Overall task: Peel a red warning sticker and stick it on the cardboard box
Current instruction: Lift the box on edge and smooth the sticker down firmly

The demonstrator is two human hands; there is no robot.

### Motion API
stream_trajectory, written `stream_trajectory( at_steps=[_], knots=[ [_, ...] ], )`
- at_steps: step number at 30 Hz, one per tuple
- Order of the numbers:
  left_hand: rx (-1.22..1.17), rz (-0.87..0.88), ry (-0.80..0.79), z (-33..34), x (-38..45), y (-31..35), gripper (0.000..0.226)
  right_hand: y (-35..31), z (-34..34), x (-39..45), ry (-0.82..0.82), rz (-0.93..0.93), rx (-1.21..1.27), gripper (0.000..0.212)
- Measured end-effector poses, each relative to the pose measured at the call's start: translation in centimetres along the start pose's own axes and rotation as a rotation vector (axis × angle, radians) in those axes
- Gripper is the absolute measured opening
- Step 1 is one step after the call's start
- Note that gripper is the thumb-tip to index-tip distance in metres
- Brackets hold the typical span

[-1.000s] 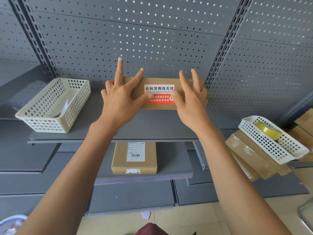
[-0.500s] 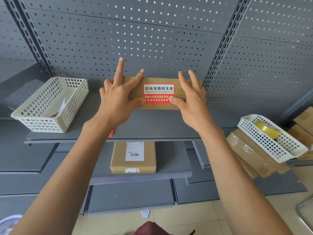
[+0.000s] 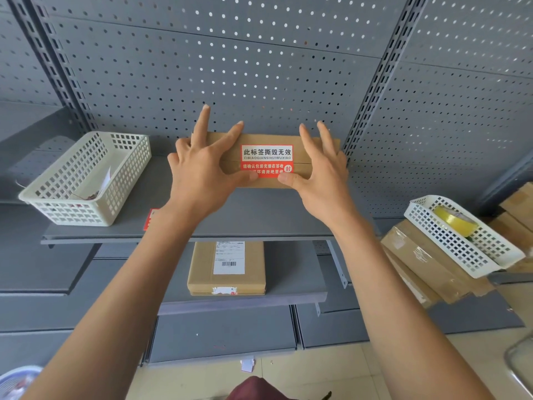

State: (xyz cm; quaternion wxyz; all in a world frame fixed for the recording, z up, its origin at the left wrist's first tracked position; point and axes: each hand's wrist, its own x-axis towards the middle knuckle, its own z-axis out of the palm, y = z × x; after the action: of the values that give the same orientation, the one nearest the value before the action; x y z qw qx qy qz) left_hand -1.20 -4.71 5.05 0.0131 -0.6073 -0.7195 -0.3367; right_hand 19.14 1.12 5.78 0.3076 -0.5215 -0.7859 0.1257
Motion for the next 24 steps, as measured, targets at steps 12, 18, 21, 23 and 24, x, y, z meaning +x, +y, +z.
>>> stream_trajectory(
  at_steps=[12, 18, 21, 23, 24],
  knots=[
    [0.013, -0.002, -0.045, 0.1, 0.1, 0.1, 0.080, 0.9, -0.2, 0.1, 0.009, 0.007, 0.097, 0.082],
    [-0.013, -0.005, -0.077, 0.0, 0.2, 0.1, 0.079, 1.2, -0.4, 0.0, -0.020, 0.009, 0.060, 0.082],
    [-0.024, 0.003, -0.081, -0.2, 0.1, 0.2, 0.078, 1.1, -0.7, -0.1, -0.071, 0.006, 0.046, 0.080],
    [-0.031, -0.003, -0.079, -0.4, 0.1, 0.3, 0.080, 1.0, -0.9, -0.1, -0.108, 0.016, 0.079, 0.079],
    [-0.030, -0.011, -0.074, -0.4, 0.0, 0.4, 0.081, 0.9, -1.0, -0.2, -0.117, 0.024, 0.100, 0.078]
  ],
)
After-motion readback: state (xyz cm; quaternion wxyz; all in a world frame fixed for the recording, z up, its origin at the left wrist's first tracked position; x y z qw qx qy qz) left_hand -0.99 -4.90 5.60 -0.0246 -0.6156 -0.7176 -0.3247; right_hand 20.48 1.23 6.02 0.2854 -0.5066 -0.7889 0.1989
